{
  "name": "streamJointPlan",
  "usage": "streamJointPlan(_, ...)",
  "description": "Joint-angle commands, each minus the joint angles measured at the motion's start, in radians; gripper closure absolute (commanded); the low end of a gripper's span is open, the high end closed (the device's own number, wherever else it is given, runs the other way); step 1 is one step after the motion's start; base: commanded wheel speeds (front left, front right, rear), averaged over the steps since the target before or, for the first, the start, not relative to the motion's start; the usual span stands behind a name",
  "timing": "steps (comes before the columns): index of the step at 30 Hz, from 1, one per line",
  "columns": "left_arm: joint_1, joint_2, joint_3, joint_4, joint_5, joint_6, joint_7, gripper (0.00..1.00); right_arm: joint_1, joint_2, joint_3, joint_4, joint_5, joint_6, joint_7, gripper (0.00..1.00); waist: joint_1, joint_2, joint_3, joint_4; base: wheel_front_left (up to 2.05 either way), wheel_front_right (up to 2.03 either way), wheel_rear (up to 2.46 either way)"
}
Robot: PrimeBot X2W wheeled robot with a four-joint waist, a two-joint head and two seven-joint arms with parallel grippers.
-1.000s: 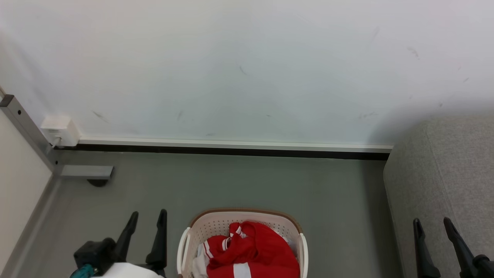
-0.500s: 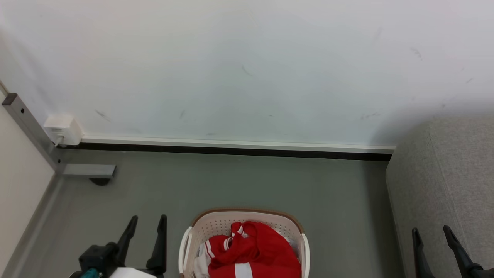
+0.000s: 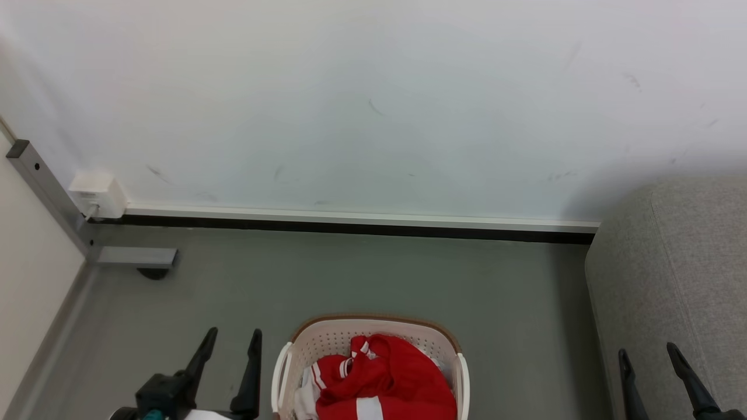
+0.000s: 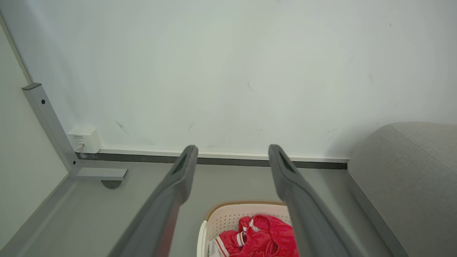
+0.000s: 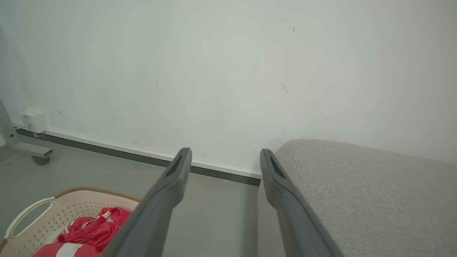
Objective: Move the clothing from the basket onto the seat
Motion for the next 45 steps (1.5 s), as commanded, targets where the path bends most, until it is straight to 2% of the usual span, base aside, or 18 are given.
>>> streamJointPlan(1, 0.007, 0.000, 0.004, 0.001, 0.022, -0.003, -0.007, 0.00, 0.013, -0.002, 0.000, -0.001, -0.026, -0.002, -0.006, 0.00, -0.0001, 0.0000, 0.000, 0.000, 0.00, 0.00, 0.00)
streamJointPlan(9, 0.012, -0.007, 0.009, 0.004, 0.081, -0.011, -0.019, 0.00, 0.017, -0.002, 0.003, -0.004, -0.081, -0.002, -0.020, 0.00, -0.0001, 0.0000, 0.003, -0.005, 0.00, 0.00, 0.00)
streamJointPlan(30, -0.014, -0.017, 0.012, 0.029, 0.080, -0.028, -0.018, 0.00, -0.011, -0.002, 0.008, -0.006, -0.060, -0.002, -0.019, 0.00, -0.0001, 0.0000, 0.032, -0.038, 0.00, 0.00, 0.00)
streamJointPlan(39, -0.110, -0.019, -0.059, 0.094, 0.066, -0.038, -0.018, 0.00, -0.053, 0.000, 0.016, -0.017, -0.054, -0.002, -0.017, 0.00, -0.0001, 0.0000, 0.094, -0.090, 0.00, 0.00, 0.00)
streamJointPlan(45, -0.256, -0.020, -0.162, 0.252, 0.084, -0.037, -0.009, 0.00, -0.092, 0.003, 0.019, -0.028, -0.049, -0.002, -0.017, 0.00, -0.0001, 0.0000, 0.155, -0.123, 0.00, 0.00, 0.00)
